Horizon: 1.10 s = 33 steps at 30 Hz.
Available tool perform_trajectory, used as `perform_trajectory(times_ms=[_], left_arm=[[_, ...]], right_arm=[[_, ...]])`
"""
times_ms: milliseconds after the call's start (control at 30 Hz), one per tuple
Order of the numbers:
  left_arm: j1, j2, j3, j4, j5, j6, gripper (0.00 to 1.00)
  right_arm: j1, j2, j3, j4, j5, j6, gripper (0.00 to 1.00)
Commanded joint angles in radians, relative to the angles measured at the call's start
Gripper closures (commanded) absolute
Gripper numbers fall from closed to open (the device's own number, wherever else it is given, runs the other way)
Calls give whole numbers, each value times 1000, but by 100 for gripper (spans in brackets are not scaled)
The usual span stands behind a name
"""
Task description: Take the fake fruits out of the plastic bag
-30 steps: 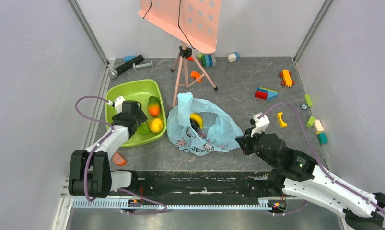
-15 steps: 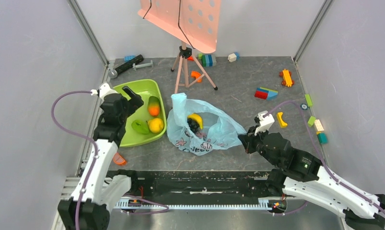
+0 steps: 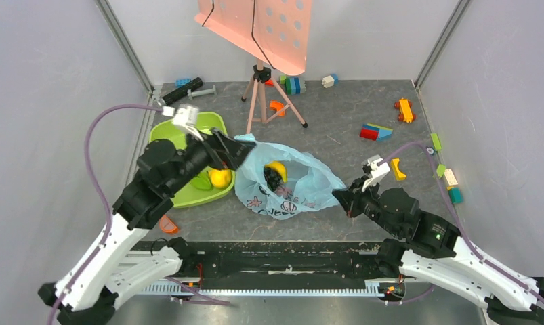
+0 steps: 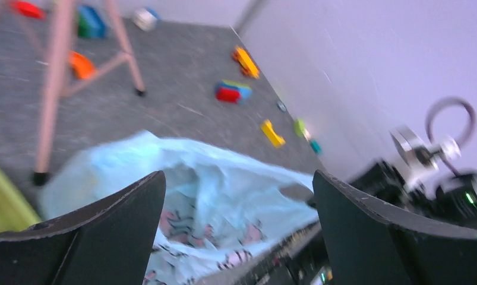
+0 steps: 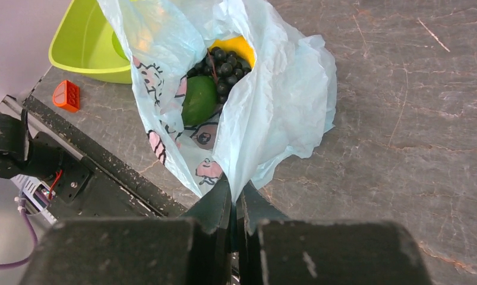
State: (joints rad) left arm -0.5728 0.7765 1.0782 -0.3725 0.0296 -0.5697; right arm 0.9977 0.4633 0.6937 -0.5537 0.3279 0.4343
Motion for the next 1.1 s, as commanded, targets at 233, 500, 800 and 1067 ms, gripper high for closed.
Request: perform_trajectory(times_ms=[233, 500, 800, 1067], left_arm=[[-575, 372, 9, -35, -339, 101, 6], [-588, 498, -109, 80, -473, 58, 16], [-649, 441, -316, 116, -500, -56, 34], [-742, 337, -433, 96, -572, -170, 42]], right_arm=[[1, -71, -75, 26, 13, 25, 100], [1, -81, -97, 29, 7, 32, 100], [1, -133, -87, 109, -76, -33, 100], [1, -201, -138, 278, -324, -113, 100]])
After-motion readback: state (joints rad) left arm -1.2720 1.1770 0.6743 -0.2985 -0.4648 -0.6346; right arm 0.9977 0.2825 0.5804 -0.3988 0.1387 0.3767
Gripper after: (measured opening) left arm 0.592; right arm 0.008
